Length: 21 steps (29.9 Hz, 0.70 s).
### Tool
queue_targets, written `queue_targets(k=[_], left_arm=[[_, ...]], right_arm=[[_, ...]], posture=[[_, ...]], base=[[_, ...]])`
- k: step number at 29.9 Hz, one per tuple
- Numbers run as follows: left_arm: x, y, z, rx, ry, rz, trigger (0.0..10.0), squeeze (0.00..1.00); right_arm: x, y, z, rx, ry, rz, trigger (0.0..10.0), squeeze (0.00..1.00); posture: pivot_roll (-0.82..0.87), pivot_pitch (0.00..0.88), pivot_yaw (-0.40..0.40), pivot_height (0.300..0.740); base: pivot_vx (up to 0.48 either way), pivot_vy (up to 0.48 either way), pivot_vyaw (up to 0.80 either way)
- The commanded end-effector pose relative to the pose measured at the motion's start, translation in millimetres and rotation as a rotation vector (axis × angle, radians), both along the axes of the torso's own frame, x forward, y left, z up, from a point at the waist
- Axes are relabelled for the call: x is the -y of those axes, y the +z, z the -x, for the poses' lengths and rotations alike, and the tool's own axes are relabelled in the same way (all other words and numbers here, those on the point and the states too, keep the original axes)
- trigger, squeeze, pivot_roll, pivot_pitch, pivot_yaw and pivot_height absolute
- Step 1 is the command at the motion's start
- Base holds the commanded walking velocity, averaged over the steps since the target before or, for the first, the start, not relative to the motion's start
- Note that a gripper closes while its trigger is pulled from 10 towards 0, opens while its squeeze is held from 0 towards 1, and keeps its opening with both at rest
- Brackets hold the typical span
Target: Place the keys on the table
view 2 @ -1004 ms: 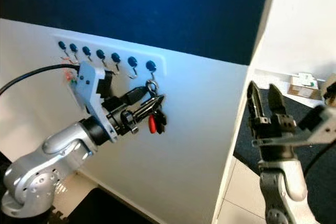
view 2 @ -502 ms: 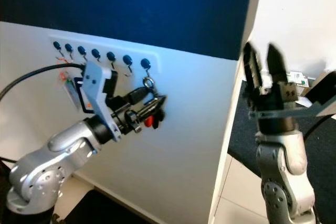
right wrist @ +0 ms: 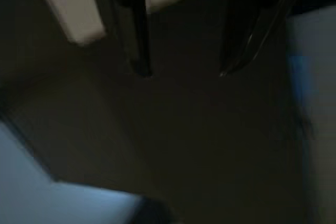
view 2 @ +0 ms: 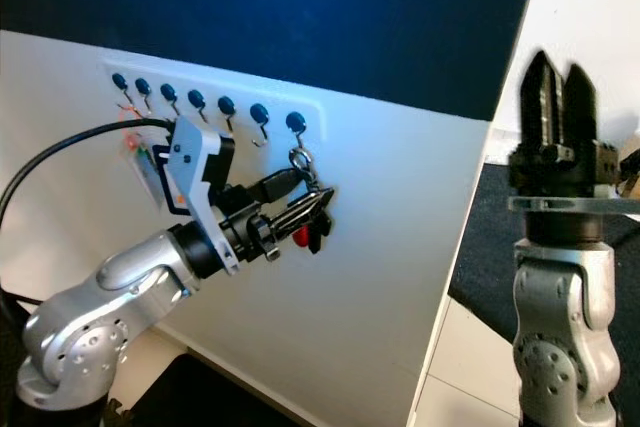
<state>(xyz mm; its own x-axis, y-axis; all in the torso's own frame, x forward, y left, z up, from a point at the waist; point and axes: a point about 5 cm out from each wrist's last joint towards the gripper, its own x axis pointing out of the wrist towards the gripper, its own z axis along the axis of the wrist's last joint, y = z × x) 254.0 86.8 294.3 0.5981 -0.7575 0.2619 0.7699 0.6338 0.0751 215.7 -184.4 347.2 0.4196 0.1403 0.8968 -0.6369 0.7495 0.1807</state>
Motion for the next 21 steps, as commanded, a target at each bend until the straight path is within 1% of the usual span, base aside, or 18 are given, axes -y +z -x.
queue_targets(k=[1,2,3,5,9,12,14,16,17,18,19,20,21], left_arm=[[0.7,-2,-3.1,-0.021,0.011,-0.009,10.0,0.0],[0.9,-2,-3.0,-0.021,0.011,-0.007,10.0,0.0],[0.9,-2,-3.0,-0.021,0.012,-0.007,10.0,0.0],[1.0,-2,-2.9,-0.021,0.012,-0.007,10.0,0.0],[0.6,-2,-2.7,-0.021,0.013,-0.007,10.0,0.0],[0.5,-2,-2.7,-0.022,0.013,-0.007,10.0,0.0],[0.8,-2,-2.7,-0.022,0.011,-0.006,10.0,0.0],[1.3,-2,-3.0,-0.023,0.01,-0.005,10.0,0.0],[1.5,-2,-3.1,-0.023,0.009,-0.006,10.0,0.0],[1.5,-2,-3.1,-0.023,0.009,-0.006,10.0,0.0],[1.8,-2,-3.1,-0.024,0.007,-0.006,10.0,0.0],[1.8,-2,-3.0,-0.024,0.007,-0.006,10.0,0.0],[1.8,-2,-3.0,-0.024,0.007,-0.006,10.0,0.0]], right_arm=[[-15.1,2,8.2,0.034,0.109,0.07,10.0,0.0],[-25.7,-2,15.5,0.049,0.199,0.141,10.0,0.0],[-29.5,-4,18.8,0.057,0.247,0.16,10.0,0.0],[-32.6,-4,23.4,0.07,0.302,0.175,10.0,0.0],[-33.3,-5,31.7,0.089,0.375,0.189,10.0,0.0],[-33.6,-6,34.2,0.09,0.396,0.207,10.0,0.0],[-37.2,-17,36.1,0.045,0.425,0.306,10.0,0.0],[-45.7,-34,35.7,-0.02,0.443,0.442,10.0,0.0],[-49.7,-42,35.4,-0.05,0.454,0.488,10.0,0.0],[-49.7,-42,35.4,-0.05,0.454,0.488,10.0,0.0],[-56.0,-56,34.5,-0.103,0.481,0.539,10.0,0.0],[-59.4,-66,33.6,-0.138,0.48,0.591,10.0,0.0],[-59.4,-66,33.6,-0.138,0.48,0.591,10.0,0.0]], posture=[[0.05,0.125,0.099,0.74],[0.05,0.125,0.097,0.74],[0.05,0.126,0.098,0.74],[0.05,0.126,0.097,0.74],[0.05,0.128,0.1,0.74],[0.05,0.129,0.1,0.74],[0.05,0.129,0.101,0.74],[0.05,0.13,0.101,0.74],[0.05,0.13,0.101,0.74],[0.05,0.13,0.101,0.74],[0.05,0.131,0.101,0.74],[0.05,0.132,0.101,0.74],[0.05,0.132,0.101,0.74]], base=[[0.0,0.0,0.0],[0.0,0.0,0.0],[0.0,0.0,0.0],[0.0,0.0,0.0],[0.0,0.0,0.0],[0.0,0.0,0.0],[0.0,0.0,0.0],[0.0,0.0,0.0],[0.0,0.0,0.0],[0.0,0.0,0.0],[0.0,0.0,0.0],[0.0,0.0,0.0],[0.0,0.0,0.0]])
